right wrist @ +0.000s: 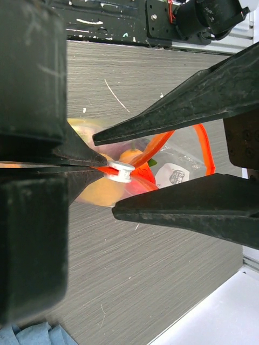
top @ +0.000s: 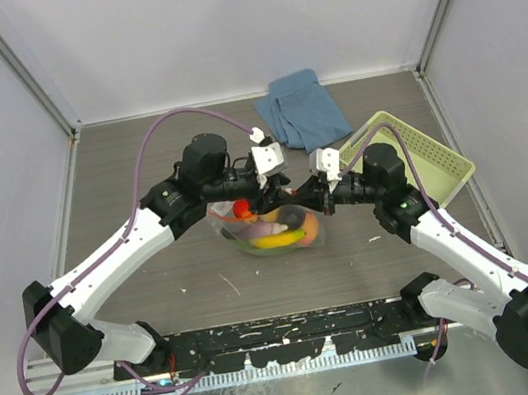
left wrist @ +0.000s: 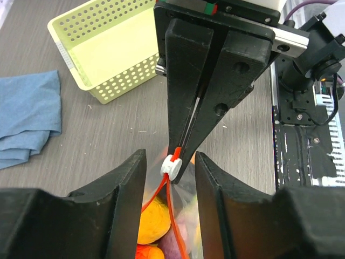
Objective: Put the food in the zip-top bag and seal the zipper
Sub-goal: Zip the zipper food storage bag at the center of the board.
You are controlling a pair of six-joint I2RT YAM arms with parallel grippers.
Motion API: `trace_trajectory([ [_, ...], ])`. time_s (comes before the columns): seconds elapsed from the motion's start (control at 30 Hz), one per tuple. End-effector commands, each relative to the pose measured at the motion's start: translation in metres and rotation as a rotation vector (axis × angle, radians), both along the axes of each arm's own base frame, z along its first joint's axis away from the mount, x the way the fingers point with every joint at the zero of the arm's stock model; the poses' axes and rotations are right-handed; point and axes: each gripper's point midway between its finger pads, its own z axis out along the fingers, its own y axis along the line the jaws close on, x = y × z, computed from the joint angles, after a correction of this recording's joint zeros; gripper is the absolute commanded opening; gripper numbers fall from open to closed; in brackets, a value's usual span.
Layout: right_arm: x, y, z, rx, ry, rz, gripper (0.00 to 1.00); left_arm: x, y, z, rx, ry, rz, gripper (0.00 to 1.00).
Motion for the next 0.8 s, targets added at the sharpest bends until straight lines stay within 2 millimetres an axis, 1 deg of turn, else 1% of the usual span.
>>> trace_trajectory([
  [0.0, -0.001, -0.001, 0.016, 0.025, -0.078, 0.006, 0.01, -0.008, -0.005, 0.017, -0.042, -0.010, -0.069, 0.38],
  [0.07, -0.001, -0.001, 0.015, 0.022, -0.078, 0.004, 0.01, -0.009, -0.006, 0.016, -0.044, 0.002, -0.075, 0.31],
  [0.13, 0.001, -0.002, 0.014, 0.020, -0.079, -0.010, 0.01, -0.010, -0.004, 0.011, -0.033, 0.016, -0.076, 0.21],
  [0.2, 0.003, -0.003, 0.014, 0.019, -0.078, -0.022, 0.01, -0.009, -0.002, 0.006, -0.023, 0.031, -0.068, 0.14],
  [0.33, 0.005, -0.005, 0.015, 0.021, -0.078, -0.047, 0.01, -0.005, 0.005, 0.001, -0.011, 0.055, -0.030, 0.04],
  [0.47, 0.006, -0.007, 0.016, 0.025, -0.085, -0.066, 0.01, -0.003, 0.013, -0.004, -0.001, 0.062, 0.015, 0.00],
  [0.67, 0.010, -0.011, 0.018, 0.029, -0.093, -0.108, 0.01, 0.000, 0.024, -0.007, 0.017, 0.063, 0.081, 0.00],
  [0.77, 0.012, -0.014, 0.020, 0.033, -0.104, -0.133, 0.01, 0.006, 0.031, -0.010, 0.035, 0.056, 0.134, 0.00],
])
